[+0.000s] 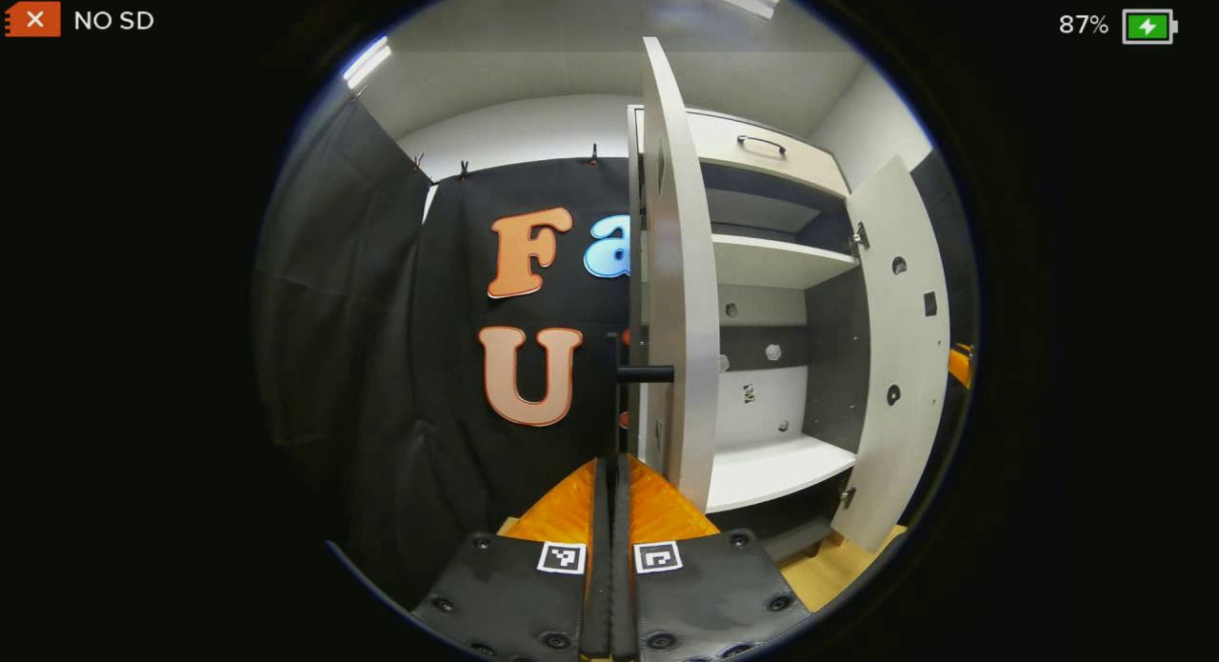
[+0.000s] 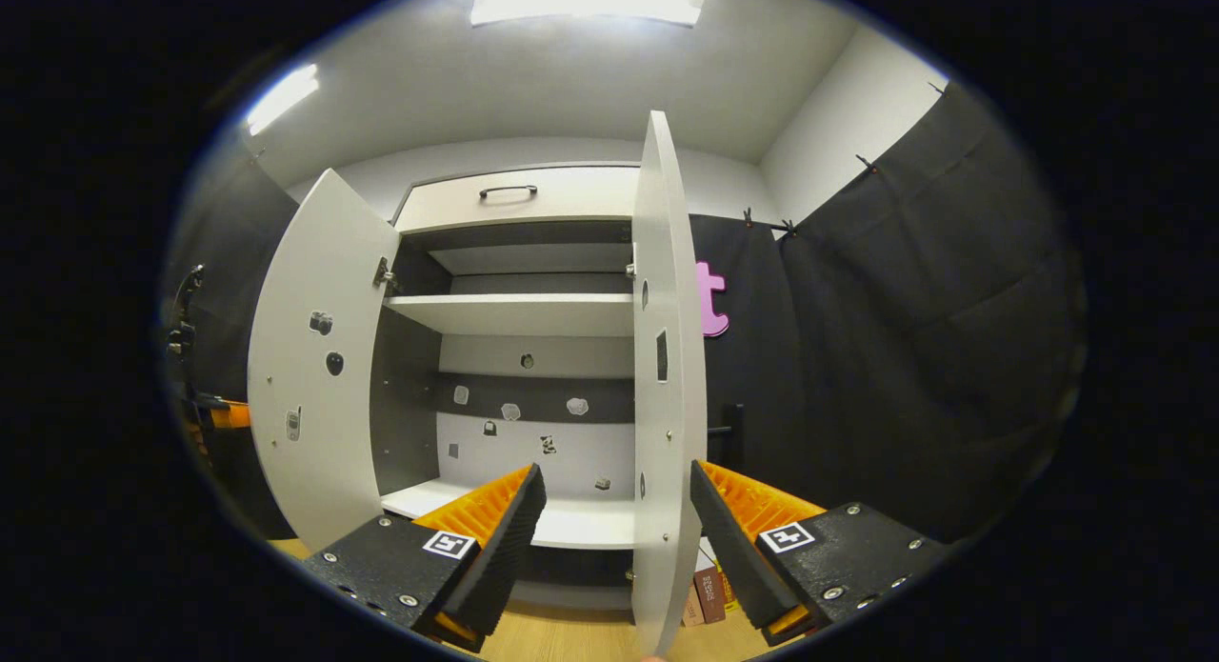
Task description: Open the right door of the double-door shoe cabinet with the right hand, and open the left door with the left hand.
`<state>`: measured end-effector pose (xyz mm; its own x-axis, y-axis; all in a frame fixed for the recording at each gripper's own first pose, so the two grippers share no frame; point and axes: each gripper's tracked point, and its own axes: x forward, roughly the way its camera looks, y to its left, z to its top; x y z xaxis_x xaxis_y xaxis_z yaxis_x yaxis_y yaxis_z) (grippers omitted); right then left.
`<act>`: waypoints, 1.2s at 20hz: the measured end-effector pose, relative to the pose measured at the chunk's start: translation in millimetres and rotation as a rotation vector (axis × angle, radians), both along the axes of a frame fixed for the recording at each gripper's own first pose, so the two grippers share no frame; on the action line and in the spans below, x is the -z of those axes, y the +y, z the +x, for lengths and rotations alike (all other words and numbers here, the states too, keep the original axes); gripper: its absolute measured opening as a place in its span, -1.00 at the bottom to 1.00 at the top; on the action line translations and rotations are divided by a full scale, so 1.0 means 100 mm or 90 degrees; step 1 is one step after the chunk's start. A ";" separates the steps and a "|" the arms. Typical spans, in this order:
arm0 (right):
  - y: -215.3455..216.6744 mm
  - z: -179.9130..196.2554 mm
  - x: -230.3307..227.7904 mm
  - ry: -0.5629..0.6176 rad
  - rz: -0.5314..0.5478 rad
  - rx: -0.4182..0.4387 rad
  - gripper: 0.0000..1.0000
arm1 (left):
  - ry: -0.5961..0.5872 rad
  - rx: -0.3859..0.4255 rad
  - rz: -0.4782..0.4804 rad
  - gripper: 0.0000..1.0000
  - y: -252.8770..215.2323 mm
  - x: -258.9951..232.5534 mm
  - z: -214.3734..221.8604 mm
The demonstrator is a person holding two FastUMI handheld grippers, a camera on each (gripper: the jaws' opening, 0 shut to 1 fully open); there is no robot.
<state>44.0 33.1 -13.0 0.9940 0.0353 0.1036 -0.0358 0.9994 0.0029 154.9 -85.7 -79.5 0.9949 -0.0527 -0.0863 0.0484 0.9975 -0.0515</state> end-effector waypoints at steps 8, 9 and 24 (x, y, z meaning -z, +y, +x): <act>0.15 -0.04 0.07 0.028 -0.021 -0.011 0.85 | -0.006 -0.055 0.016 -0.94 0.16 -0.09 -0.15; 0.16 -0.05 0.07 0.031 -0.021 -0.013 0.85 | -0.005 -0.063 0.022 -0.93 0.19 -0.10 -0.16; 0.00 -0.24 -0.07 0.025 -0.010 0.003 0.85 | -0.015 -0.013 0.020 0.65 -0.06 -0.24 -0.32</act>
<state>20.3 32.8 -6.2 0.9974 0.0326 0.0638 -0.0319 0.9994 -0.0118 123.2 -92.2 -55.3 0.9974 -0.0302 -0.0648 0.0290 0.9994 -0.0198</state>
